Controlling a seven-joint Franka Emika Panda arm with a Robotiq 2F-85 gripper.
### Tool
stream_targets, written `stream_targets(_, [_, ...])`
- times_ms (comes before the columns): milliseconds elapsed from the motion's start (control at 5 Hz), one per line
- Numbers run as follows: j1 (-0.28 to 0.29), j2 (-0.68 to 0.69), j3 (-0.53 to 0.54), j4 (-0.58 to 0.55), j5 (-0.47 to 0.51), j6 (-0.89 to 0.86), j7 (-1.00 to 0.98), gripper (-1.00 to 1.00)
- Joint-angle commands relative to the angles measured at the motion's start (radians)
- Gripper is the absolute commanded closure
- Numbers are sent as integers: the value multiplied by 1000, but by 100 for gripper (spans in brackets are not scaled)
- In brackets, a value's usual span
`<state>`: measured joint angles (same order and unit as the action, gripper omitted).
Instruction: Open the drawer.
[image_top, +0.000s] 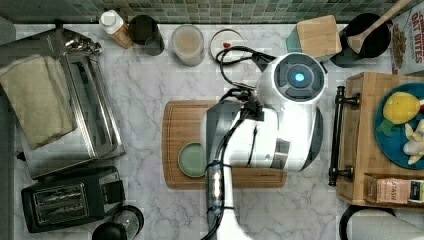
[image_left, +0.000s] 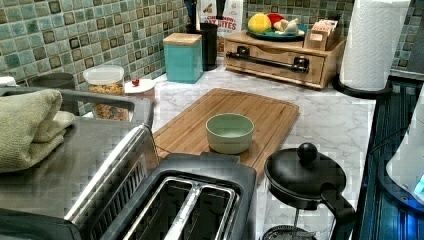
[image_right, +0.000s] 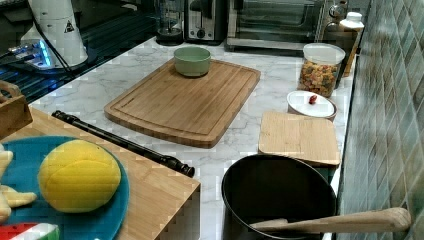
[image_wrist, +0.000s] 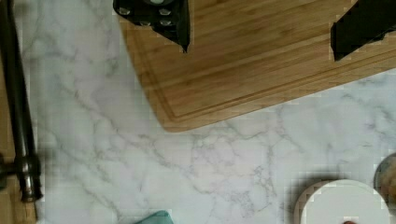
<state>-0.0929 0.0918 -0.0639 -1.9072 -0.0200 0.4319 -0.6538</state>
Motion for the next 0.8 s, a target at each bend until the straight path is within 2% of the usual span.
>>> stream_targets(200, [-99, 71, -147, -58, -172, 172, -103, -100])
stream_targets(400, [-113, 66, -150, -95, -254, 222, -68, -100])
stream_targets(800, [-130, 95, -153, -142, -343, 321, -71, -100])
